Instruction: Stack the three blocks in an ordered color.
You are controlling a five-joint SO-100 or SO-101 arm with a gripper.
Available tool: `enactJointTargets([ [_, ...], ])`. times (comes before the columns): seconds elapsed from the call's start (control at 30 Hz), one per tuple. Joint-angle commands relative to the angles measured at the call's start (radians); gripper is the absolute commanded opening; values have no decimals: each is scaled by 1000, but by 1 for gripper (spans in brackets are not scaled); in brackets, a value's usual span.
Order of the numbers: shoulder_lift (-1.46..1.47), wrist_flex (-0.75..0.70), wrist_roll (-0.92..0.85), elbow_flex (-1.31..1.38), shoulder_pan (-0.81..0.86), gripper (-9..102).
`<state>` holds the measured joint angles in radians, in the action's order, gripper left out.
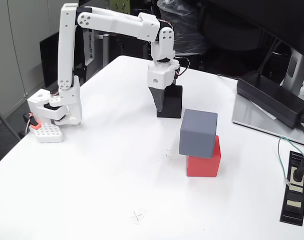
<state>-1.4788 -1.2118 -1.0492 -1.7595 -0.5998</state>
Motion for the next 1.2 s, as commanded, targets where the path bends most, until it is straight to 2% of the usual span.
enactJointTargets([
  [0.0,5,-18,-12,58,-5,40],
  [0.27,60,-8,-15,61,-18,38],
  [0.67,58,-29,2,155,-5,10],
  [0.77,58,-78,25,202,-5,6],
  [1.17,58,-342,35,520,-6,5],
])
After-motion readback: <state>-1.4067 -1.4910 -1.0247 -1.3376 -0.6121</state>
